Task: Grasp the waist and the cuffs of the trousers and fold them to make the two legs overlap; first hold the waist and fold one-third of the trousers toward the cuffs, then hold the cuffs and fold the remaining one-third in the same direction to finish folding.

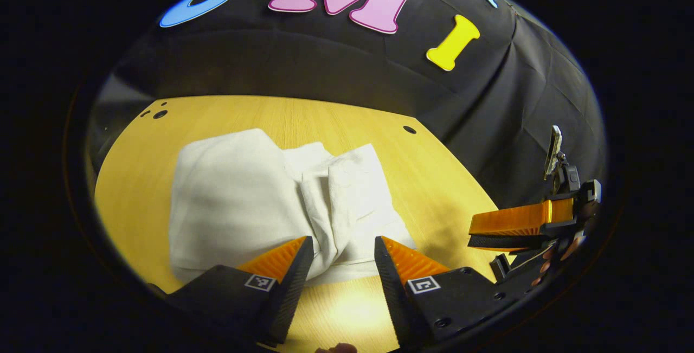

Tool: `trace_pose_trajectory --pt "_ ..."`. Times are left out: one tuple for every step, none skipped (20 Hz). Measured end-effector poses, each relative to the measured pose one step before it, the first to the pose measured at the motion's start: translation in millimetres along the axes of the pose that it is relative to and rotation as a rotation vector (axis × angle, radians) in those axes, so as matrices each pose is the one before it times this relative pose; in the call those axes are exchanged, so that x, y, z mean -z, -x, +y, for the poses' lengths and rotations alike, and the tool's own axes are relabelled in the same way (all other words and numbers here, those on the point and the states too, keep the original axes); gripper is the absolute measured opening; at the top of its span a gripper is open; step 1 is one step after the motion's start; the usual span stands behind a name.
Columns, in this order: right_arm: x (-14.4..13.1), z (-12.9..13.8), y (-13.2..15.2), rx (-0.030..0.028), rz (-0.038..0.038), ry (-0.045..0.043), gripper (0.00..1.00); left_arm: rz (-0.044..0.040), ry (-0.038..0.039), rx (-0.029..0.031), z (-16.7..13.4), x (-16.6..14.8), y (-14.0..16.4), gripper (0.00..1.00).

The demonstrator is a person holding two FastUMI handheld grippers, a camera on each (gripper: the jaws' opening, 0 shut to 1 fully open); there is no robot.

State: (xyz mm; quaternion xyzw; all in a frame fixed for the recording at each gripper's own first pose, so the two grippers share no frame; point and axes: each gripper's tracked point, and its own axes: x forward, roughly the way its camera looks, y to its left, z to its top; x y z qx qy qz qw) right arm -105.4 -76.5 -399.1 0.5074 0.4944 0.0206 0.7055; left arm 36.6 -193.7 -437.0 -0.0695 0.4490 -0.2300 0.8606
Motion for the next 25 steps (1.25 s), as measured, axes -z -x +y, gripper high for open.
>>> trace_pose_trajectory --pt "1.84 9.38 3.34 -0.00996 0.00208 0.00899 0.76 -0.00352 0.00621 0.00218 -0.1 -2.73 6.83 0.74" --pt "1.57 9.18 2.17 -0.01135 -0.00053 0.01474 0.76 -0.00285 0.01337 0.00595 -0.21 -3.56 6.99 0.74" --pt "1.29 6.18 1.76 -0.00217 -0.00139 0.01815 0.76 0.00177 0.01637 0.00745 -0.65 -2.05 5.75 0.74" --pt "0.83 5.36 3.15 -0.00416 -0.00245 0.01732 0.76 0.00377 0.0193 0.00321 0.74 -2.76 7.03 0.74" --pt "1.3 6.27 2.43 -0.00196 -0.00173 0.0173 0.76 -0.00125 0.02004 0.00658 0.11 -3.44 7.57 0.75" --pt "1.79 4.37 2.49 -0.00017 -0.00292 0.01985 0.76 -0.00797 0.01682 0.00463 1.07 -5.41 8.96 0.75" --pt "0.91 4.84 1.79 -0.00278 -0.00038 0.02008 0.77 -0.01247 0.01487 0.00021 1.22 -5.29 7.21 0.75" --pt "2.44 5.72 2.89 -0.00351 -0.00049 0.01598 0.76 -0.01201 0.01366 -0.00348 2.43 -7.37 8.78 0.75" --pt "0.13 5.36 2.41 -0.00934 -0.00386 0.00849 0.76 -0.01312 0.01116 0.00053 0.89 -4.89 7.94 0.75" --pt "-0.73 4.89 2.43 -0.00807 -0.00689 0.0039 0.76 -0.01217 0.00875 -0.00448 1.66 -4.84 8.71 0.75" --pt "-2.54 4.14 1.49 -0.0052 -0.01381 0.00219 0.76 -0.01086 0.00464 -0.00516 2.54 -2.71 8.0 0.75" --pt "-3.63 2.22 1.56 0.0004 -0.01437 0.00979 0.76 -0.00812 0.00166 -0.0093 3.41 -2.59 7.19 0.75" --pt "-3.61 2.22 1.93 -0.0002 -0.01681 0.01669 0.76 -0.00382 0.00234 -0.01291 3.27 1.22 3.96 0.75" --pt "-4.1 3.16 1.71 -0.00118 -0.01661 0.01572 0.77 0.00107 0.00569 -0.01306 3.23 1.38 4.19 0.75" --pt "-3.96 2.48 1.11 -0.00161 -0.01633 0.01019 0.76 0.00181 0.00692 -0.01393 2.9 1.88 4.06 0.75" --pt "-1.37 1.3 1.96 -0.00173 -0.01239 0.00694 0.76 0.00199 0.00444 -0.00879 1.86 1.18 3.82 0.75" --pt "-0.71 0.01 0.18 0.00205 -0.00654 0.00299 0.76 0.00192 -0.0019 -0.00932 1.34 2.01 1.77 0.75" --pt "0.86 -0.89 0.46 0.00358 -0.0005 0.00415 0.76 -0.00025 -0.00726 -0.01162 2.14 -0.07 3.46 0.75" --pt "1.84 -1.28 -0.1 0.00463 0.00008 0.00582 0.76 -0.00158 -0.01029 -0.0091 0.68 1.49 0.28 0.75" --pt "3.24 -1.4 0.53 0.00538 0.01124 0.00472 0.77 -0.00372 -0.0076 -0.00916 1.34 -0.4 0.98 0.75" --pt "4.59 -0.44 -0.03 0.00149 0.01204 0.00184 0.77 -0.00386 -0.0023 -0.00564 0.55 0.46 2.46 0.75" --pt "3.04 0.2 -0.29 -0.00086 0.01165 -0.00026 0.77 -0.00285 0.00211 -0.00203 -0.37 0.29 1.45 0.75" --pt "2.92 1.02 -0.62 -0.00139 0.00912 -0.00118 0.76 0.00123 0.00241 -0.00074 -0.98 1.59 1.26 0.75" --pt "1.66 1.28 0.28 -0.00116 0.00495 0.00046 0.76 0.00006 0.00054 -0.00383 0.09 0.89 1.65 0.75" --pt "0.0 1.82 0.13 -0.00271 0.00155 0.00167 0.76 0.00104 -0.00078 -0.00351 0.41 1.14 0.36 0.75"
